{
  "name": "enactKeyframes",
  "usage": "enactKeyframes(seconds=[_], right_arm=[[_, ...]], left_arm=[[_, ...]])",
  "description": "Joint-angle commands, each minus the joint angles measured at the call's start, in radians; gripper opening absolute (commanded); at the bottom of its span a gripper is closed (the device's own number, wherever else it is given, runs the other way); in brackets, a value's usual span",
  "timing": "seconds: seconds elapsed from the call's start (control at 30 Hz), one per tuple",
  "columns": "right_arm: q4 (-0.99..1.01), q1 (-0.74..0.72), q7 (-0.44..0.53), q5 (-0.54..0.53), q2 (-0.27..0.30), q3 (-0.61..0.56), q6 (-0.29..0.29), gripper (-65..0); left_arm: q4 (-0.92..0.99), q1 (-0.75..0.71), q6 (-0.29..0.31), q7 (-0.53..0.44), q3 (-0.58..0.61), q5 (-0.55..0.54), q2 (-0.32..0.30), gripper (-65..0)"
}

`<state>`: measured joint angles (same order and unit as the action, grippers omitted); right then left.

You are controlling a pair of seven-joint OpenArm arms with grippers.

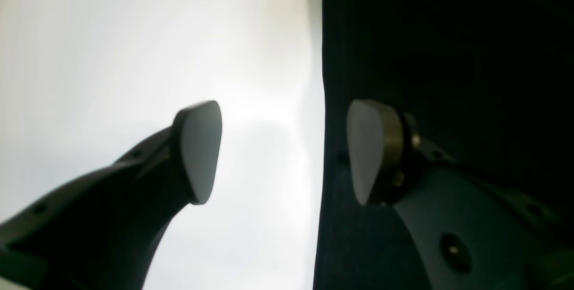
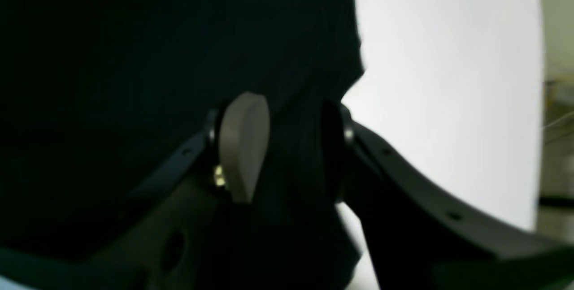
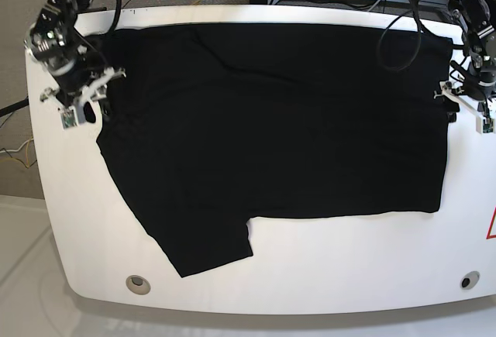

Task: Fold the T-shirt properly
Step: 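Open both grippers to release the shirt edge, then move both grippers away from the shirt edge toward its sides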

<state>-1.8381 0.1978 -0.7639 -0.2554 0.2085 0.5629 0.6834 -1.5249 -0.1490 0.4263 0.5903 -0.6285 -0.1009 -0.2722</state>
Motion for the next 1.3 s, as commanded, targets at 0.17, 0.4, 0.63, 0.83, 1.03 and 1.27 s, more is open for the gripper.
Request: enactKeyframes(seconds=[0.17,0.4,0.63,0.83,1.03,1.27], right_arm=[[0.047,-0.162,0.027,0.183,-0.034,-0.059,0.008,-41.2],[0.232,-0.334,0.028,0.281,-0.040,-0.060,0.009,-41.1],[0.472,-0.521,0.034,0.380,-0.036,-0.062,0.009,-32.4],[0.682,-0.668,0.111,0.489,-0.019,-0.062,0.011,-23.8],[0.874,-0.763,0.237,0.563,-0.014,-0.062,0.011,-23.4],[1.136,-0.881,0.403,0.635,0.007,-0.059,0.000,-23.3]], left_arm=[[-0.013,0.068,-0.005,-0.023,0.034,-0.004,-0.020,-23.0],[-0.010,0.150,-0.007,-0.031,0.069,0.077,-0.020,-23.0],[0.028,0.213,-0.007,-0.125,0.112,0.218,0.017,-23.0],[0.110,0.292,-0.007,-0.158,0.140,0.330,0.034,-23.0],[0.157,0.325,-0.007,-0.158,0.141,0.346,0.037,-23.0],[0.151,0.322,-0.007,-0.158,0.140,0.346,0.037,-23.0]])
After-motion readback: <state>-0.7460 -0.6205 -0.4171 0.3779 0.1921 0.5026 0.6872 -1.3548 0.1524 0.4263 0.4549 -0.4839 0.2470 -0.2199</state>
